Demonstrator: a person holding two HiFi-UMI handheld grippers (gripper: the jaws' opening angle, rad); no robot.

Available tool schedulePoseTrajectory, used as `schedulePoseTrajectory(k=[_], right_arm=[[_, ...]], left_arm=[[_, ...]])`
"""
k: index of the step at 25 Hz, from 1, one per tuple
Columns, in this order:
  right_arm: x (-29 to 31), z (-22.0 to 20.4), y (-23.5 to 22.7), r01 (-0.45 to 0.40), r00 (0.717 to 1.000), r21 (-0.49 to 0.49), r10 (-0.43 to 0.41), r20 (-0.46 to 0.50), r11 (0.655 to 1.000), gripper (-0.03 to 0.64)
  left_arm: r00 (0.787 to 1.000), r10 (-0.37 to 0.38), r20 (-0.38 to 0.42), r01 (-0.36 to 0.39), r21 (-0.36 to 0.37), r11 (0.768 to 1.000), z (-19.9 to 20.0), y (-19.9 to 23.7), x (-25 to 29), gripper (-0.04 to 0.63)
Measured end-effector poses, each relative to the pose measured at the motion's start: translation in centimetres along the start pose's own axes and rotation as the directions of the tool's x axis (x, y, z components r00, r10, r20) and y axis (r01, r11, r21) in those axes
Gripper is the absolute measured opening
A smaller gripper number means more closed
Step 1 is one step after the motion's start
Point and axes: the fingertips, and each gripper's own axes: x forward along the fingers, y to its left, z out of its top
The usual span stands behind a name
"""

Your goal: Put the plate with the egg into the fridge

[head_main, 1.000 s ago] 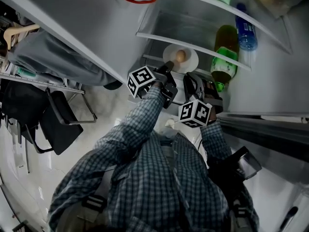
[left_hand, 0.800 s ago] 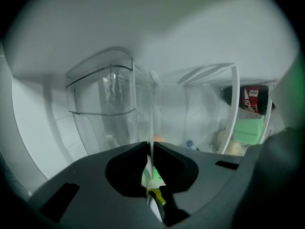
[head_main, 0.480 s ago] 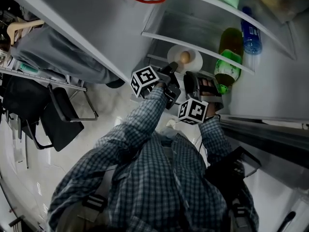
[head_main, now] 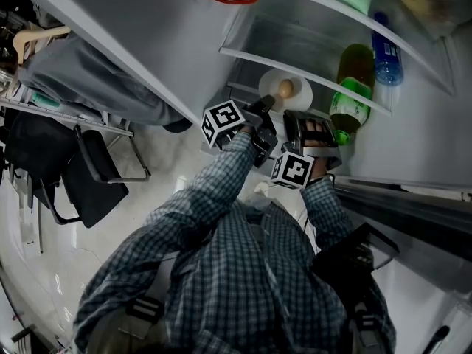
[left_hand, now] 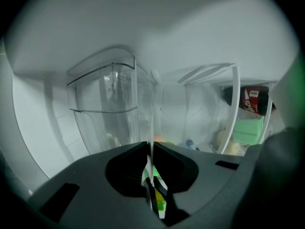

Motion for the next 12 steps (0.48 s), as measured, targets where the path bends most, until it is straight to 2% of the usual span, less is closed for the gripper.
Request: schedulePoseTrajectory(k=[8,12], right_arm=[[0.01,-0.12,0.02,0.002,1.000,-0.021,-0.003,-0.028,1.000,0.021],[0.08,-0.34,0.08,0.006,0.999,-0.022,-0.007,-0.048,1.000,0.021]], left_arm=[[1.000,0.000,-0.002,0.000,-0.021,1.000,-0.05,-0.03,-0.06,0.020],[1.000,-0.003,-0.013,0.003,0.005,1.000,-0.19,-0.16,-0.02,0.021]])
